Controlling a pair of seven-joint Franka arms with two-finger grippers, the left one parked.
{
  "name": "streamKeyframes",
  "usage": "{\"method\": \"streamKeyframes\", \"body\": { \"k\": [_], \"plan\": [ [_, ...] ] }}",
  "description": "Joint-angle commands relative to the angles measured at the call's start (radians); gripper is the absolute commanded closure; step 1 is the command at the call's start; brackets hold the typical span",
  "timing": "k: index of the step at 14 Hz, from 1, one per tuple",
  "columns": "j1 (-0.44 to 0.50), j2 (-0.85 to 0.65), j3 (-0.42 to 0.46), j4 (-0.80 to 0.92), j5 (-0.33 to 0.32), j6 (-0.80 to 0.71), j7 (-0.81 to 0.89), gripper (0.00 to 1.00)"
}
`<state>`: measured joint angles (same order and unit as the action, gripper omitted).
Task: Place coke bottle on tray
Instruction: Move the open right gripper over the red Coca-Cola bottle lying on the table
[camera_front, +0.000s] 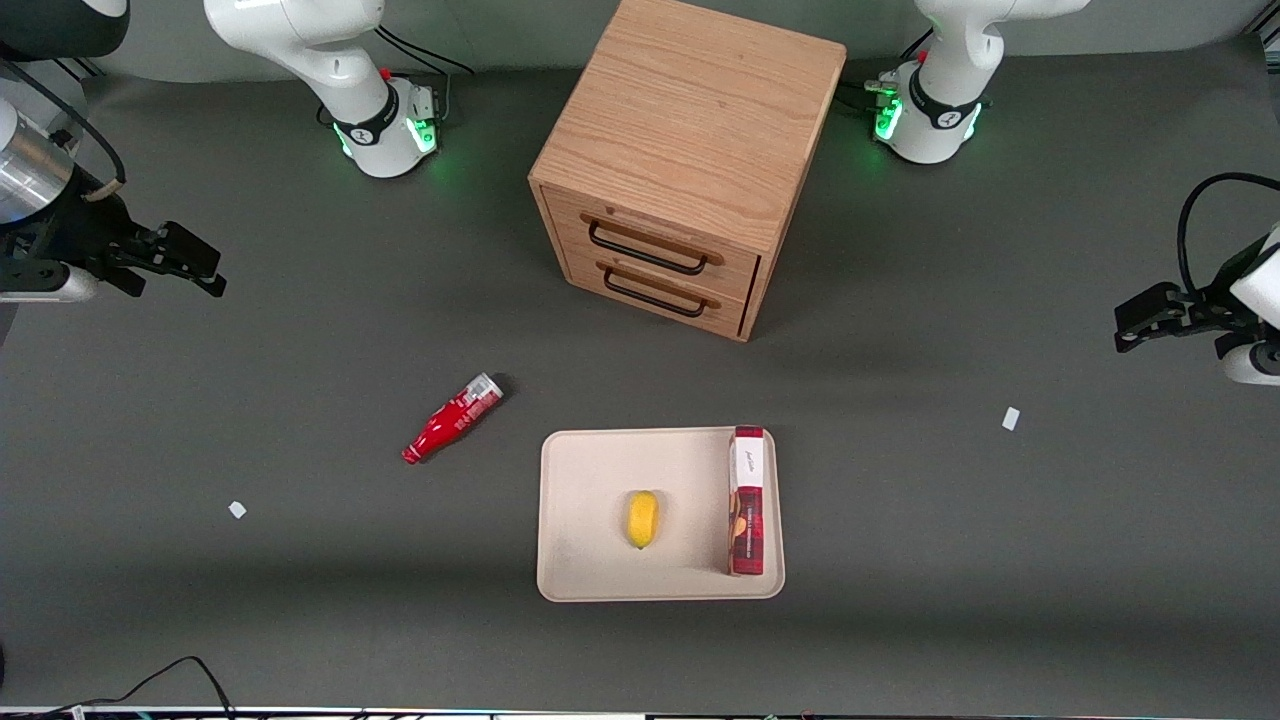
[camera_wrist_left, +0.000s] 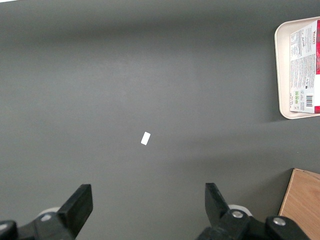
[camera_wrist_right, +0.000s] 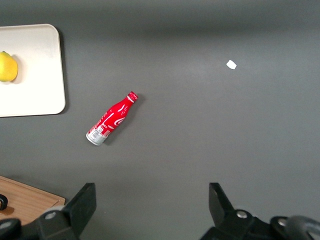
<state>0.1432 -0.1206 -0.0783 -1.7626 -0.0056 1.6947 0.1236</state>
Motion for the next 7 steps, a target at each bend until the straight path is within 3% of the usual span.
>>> {"method": "streamKeyframes", "body": {
  "k": [1,7],
  "plan": [
    [-0.001,0.012,0.003,0.031,0.018,-0.035,0.021,0.0],
    [0.002,0.028,0.006,0.034,0.018,-0.032,0.045,0.0]
  ]
}}
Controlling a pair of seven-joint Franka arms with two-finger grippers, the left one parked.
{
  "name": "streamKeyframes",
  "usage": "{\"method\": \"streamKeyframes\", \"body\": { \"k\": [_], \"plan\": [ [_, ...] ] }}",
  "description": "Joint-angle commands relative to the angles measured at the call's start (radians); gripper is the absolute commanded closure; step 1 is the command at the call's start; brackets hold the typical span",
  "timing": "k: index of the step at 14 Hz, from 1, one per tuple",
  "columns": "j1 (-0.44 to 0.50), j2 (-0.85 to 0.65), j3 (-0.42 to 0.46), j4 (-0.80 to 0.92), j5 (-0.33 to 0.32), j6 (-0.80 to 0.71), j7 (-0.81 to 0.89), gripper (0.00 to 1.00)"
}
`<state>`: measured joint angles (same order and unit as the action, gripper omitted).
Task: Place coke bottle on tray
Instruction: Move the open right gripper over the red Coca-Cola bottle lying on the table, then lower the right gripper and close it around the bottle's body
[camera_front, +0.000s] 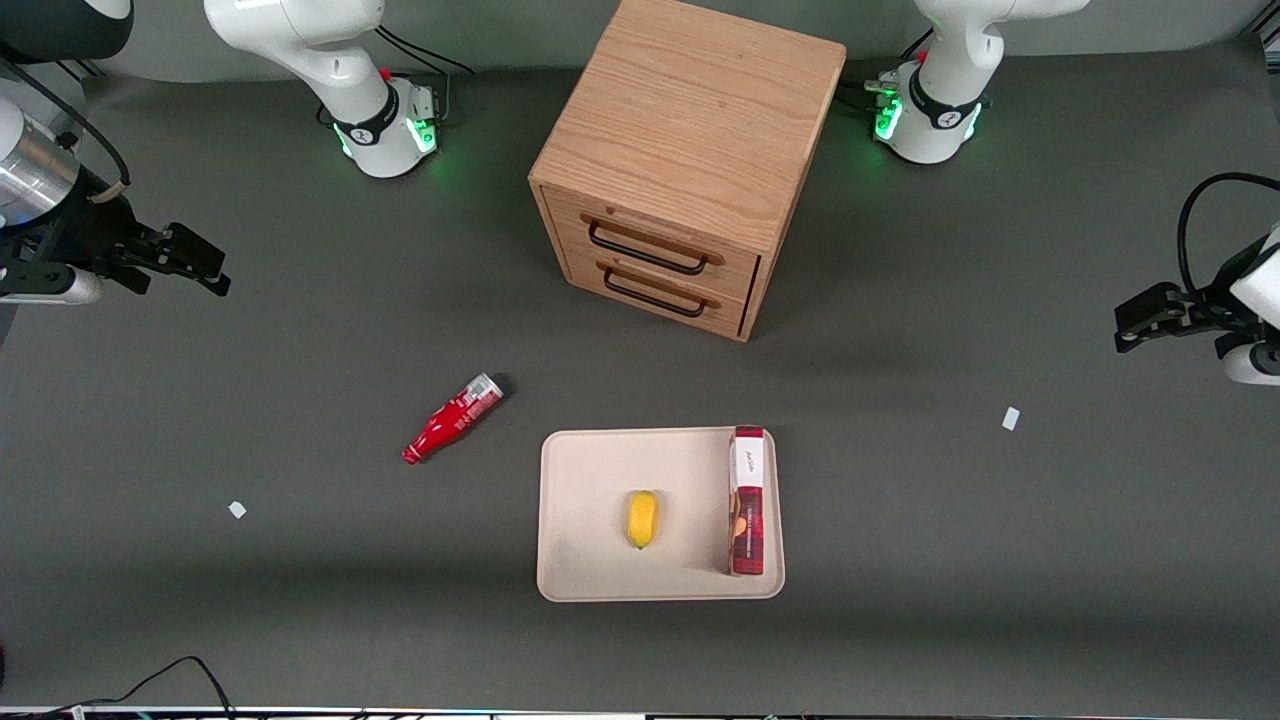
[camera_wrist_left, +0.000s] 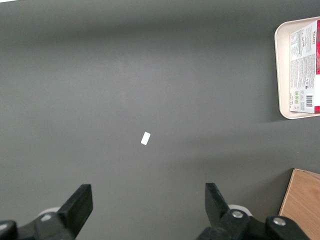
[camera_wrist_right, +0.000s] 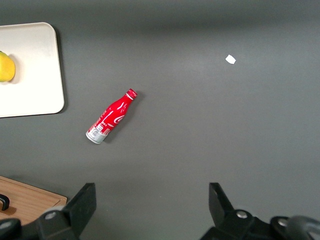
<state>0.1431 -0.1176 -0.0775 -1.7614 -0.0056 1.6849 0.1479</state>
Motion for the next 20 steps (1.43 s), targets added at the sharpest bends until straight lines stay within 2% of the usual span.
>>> {"method": "streamKeyframes", "body": {
  "k": [1,5,8,10,14,17,18,20],
  "plan": [
    [0.0,0.035,0.028,0.034,0.018,-0.016,0.041,0.0],
    [0.007,0.105,0.042,0.069,0.13,0.009,0.292,0.0],
    [0.007,0.192,0.113,0.121,0.13,0.03,0.522,0.0],
    [0.006,0.245,0.165,0.125,0.13,0.1,0.655,0.0],
    [0.006,0.386,0.229,0.123,0.107,0.202,0.953,0.0],
    [0.003,0.447,0.258,0.07,0.008,0.272,1.183,0.0],
    [0.0,0.446,0.263,0.021,-0.025,0.323,1.219,0.0],
    [-0.007,0.434,0.265,-0.088,-0.03,0.441,1.23,0.0]
  ]
}}
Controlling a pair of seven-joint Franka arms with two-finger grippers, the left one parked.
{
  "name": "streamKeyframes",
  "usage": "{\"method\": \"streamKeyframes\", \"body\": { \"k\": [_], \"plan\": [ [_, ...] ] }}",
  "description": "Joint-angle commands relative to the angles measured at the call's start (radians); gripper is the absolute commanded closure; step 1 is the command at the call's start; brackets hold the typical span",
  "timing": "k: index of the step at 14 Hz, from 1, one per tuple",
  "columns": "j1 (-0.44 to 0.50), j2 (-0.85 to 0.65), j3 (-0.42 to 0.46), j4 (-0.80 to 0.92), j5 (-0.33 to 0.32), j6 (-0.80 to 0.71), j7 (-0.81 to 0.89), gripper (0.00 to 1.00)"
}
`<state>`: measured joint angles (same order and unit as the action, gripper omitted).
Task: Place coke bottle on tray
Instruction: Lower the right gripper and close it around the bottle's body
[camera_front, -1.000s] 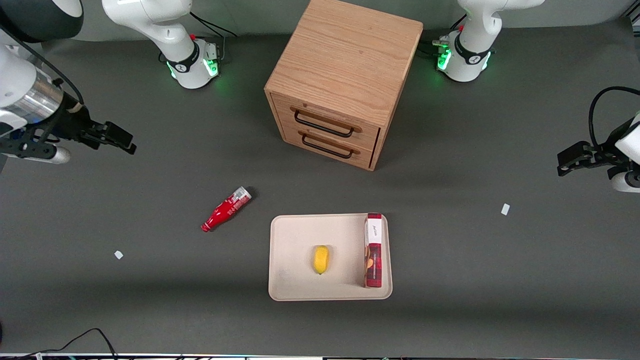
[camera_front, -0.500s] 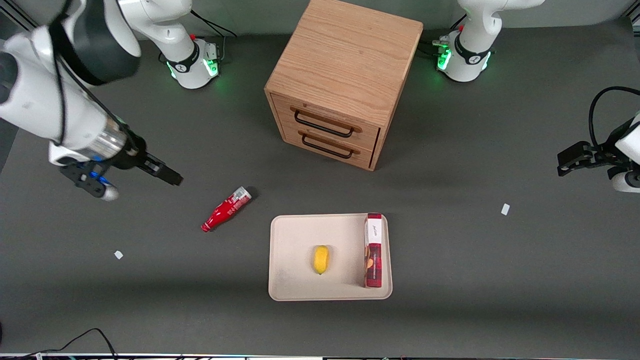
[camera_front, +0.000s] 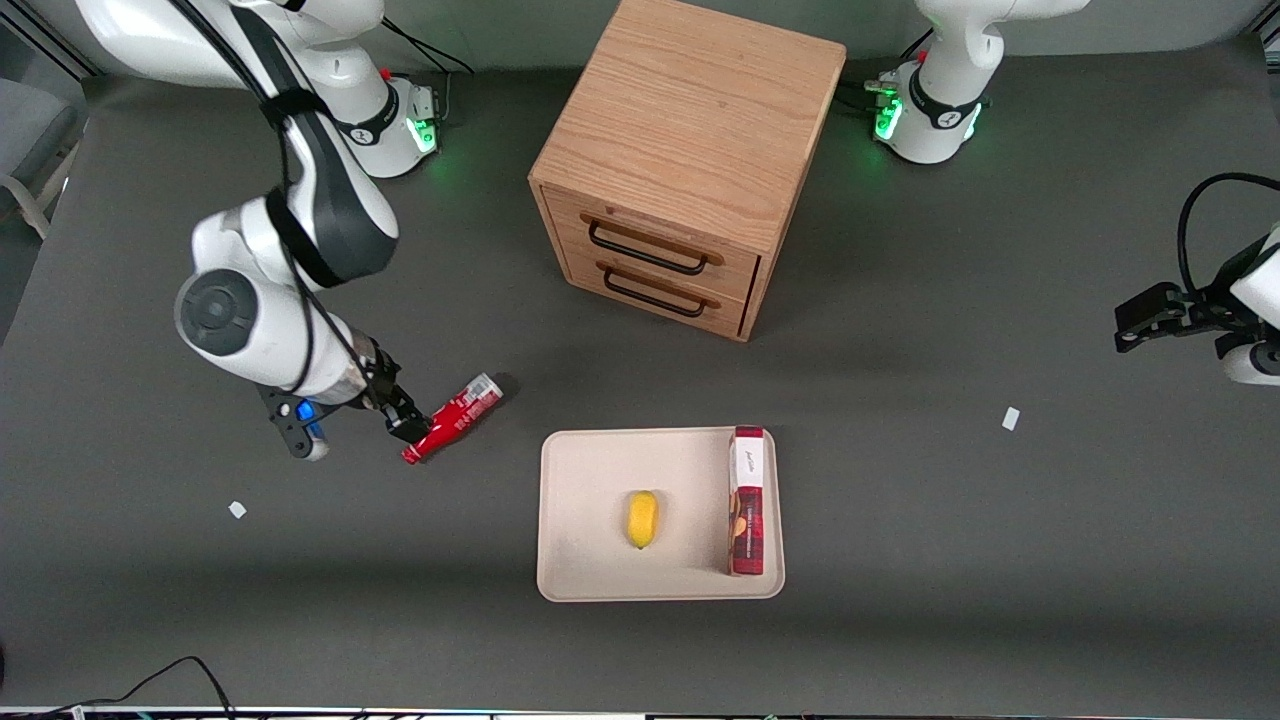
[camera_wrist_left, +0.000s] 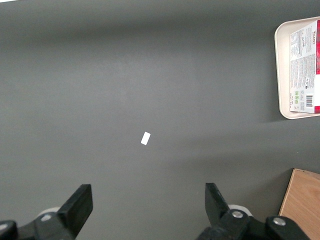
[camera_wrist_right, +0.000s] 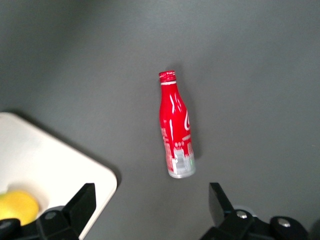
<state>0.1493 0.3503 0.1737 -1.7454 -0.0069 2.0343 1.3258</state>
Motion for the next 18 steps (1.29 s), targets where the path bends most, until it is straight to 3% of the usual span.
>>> {"method": "streamKeyframes", "body": {
  "k": [1,4,8,16,18],
  "plan": [
    [-0.013,-0.034,0.013,-0.141,-0.028,0.139,0.058,0.0],
    [-0.013,-0.04,0.015,-0.285,-0.041,0.329,0.058,0.0],
    [-0.016,-0.005,0.013,-0.384,-0.117,0.522,0.058,0.0],
    [-0.016,0.13,0.013,-0.39,-0.156,0.681,0.055,0.0],
    [-0.016,0.131,0.013,-0.39,-0.169,0.681,0.05,0.23]
  ]
}}
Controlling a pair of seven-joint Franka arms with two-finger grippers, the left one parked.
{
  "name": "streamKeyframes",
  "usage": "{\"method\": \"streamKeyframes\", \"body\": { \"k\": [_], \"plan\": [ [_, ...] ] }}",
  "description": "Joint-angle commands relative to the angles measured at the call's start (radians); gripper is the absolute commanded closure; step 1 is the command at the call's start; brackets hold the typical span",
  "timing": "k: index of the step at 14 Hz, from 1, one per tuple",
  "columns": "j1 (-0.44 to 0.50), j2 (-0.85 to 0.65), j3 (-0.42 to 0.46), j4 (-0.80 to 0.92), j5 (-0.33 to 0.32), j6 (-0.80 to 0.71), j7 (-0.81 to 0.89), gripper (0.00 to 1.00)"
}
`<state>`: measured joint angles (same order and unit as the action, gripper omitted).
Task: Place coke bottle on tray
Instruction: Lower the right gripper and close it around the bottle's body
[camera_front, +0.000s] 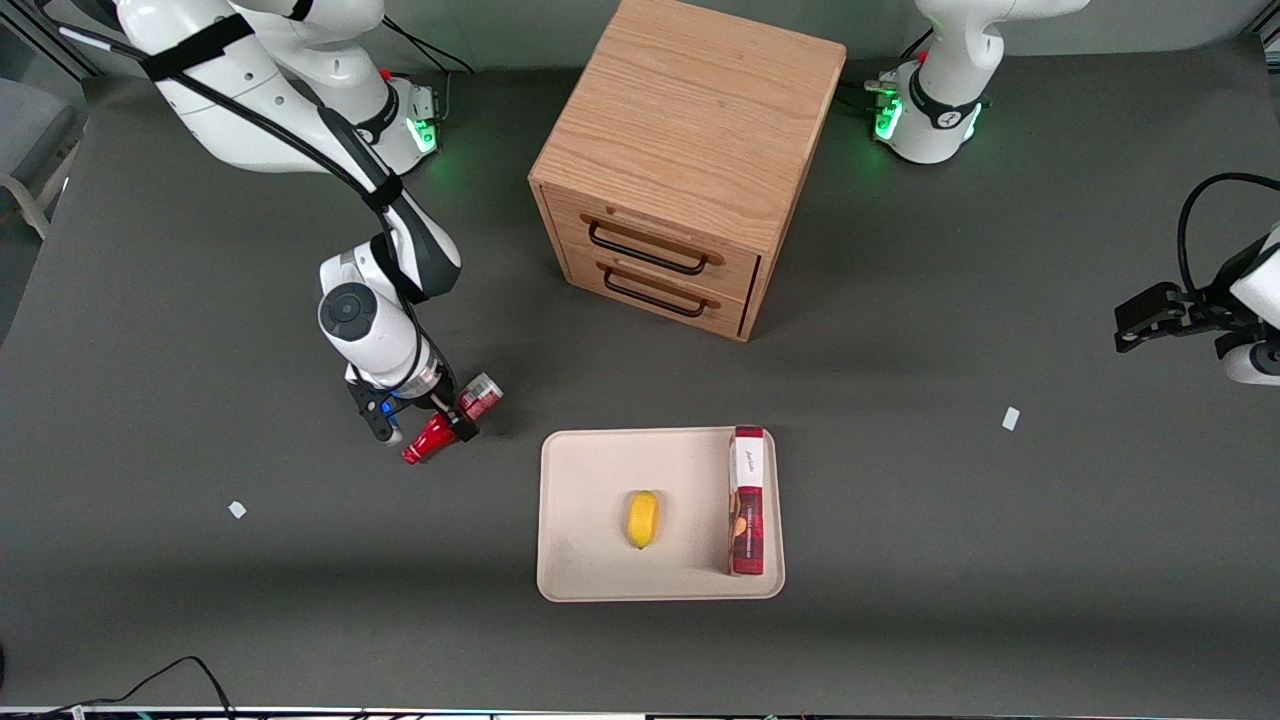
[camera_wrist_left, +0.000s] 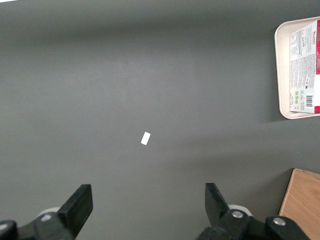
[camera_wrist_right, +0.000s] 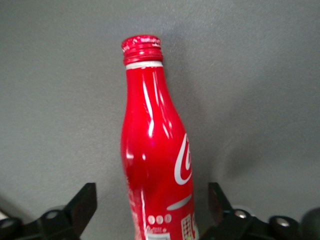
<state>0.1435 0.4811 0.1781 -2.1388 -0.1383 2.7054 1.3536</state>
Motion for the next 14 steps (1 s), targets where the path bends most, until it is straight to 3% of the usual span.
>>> {"method": "streamKeyframes", "body": {
  "k": [1,5,7,14],
  "plan": [
    [-0.01,0.001,0.009,0.004,-0.038,0.01,0.021,0.37],
    [-0.01,-0.004,0.009,0.005,-0.038,0.004,0.015,0.83],
    [-0.01,-0.024,0.008,0.016,-0.038,-0.004,0.004,0.98],
    [0.002,-0.039,0.047,0.394,-0.037,-0.396,-0.226,1.0]
  ]
}}
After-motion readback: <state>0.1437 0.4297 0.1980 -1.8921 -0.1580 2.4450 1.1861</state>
